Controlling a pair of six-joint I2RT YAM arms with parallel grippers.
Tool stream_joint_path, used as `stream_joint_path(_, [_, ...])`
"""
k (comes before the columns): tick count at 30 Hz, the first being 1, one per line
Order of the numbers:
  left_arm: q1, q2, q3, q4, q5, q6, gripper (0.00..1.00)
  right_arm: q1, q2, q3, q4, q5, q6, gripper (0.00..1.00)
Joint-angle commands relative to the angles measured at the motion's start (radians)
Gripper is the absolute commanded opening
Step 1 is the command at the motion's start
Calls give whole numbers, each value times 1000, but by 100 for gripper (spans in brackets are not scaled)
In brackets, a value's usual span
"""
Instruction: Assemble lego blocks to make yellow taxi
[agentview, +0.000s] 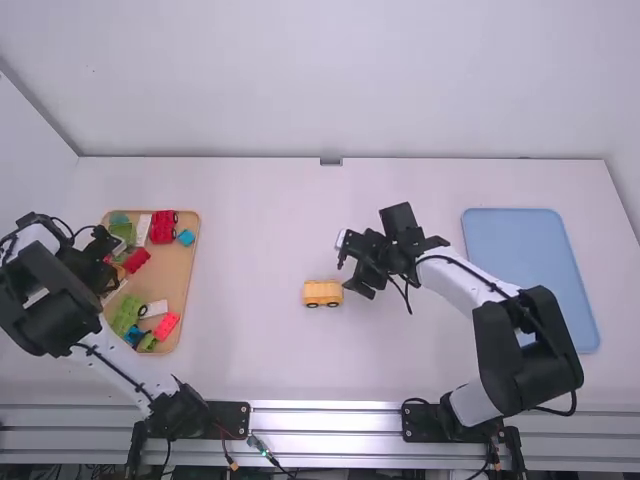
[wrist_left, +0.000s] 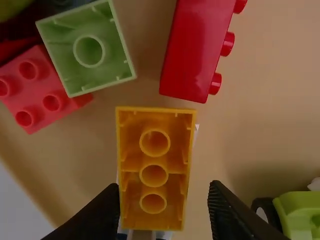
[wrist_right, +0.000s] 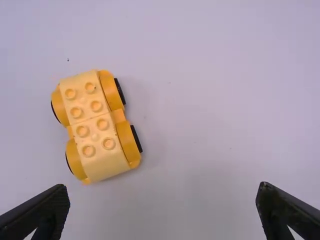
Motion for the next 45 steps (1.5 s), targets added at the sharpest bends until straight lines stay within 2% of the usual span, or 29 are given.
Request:
stream_joint_path(1, [-3,13,-3,-6,-2,10,46,4,-14,31,-3,-5,5,99])
stream_joint_path(11, [-3,21,-2,4,-2,13,35,4,-14,31,-13,-6,5,99])
stream_joint_path(15, [-3,21,-3,0,-3,13,39,4,-14,31,-13,-6,5,99])
stream_joint_path(17, [-3,21,-3,1,5,7,49,4,-14,31,-14,-6,5,99])
stream_joint_path(18, [-3,21,-3,4,5,5,50,4,-14,31,-14,-6,5,99])
stream_joint_path(22, [-3,21,-3,5,2,6,47,4,-14,31,-21,-6,6,99])
stream_joint_path(36, [-3,21,-34,56,-3,6,49,4,-14,31,-23,-6,5,99])
stream_joint_path(41, [-3,21,-54,79,-3,13,44,4,-14,31,-24,-6,5,99])
stream_joint_path(43, [-3,21,-49,79,-6,13,37,4,-14,31,-23,-6,5,99])
stream_joint_path(45, [-3,21,-42,78,-6,5,35,4,-14,31,-23,-6,5,99])
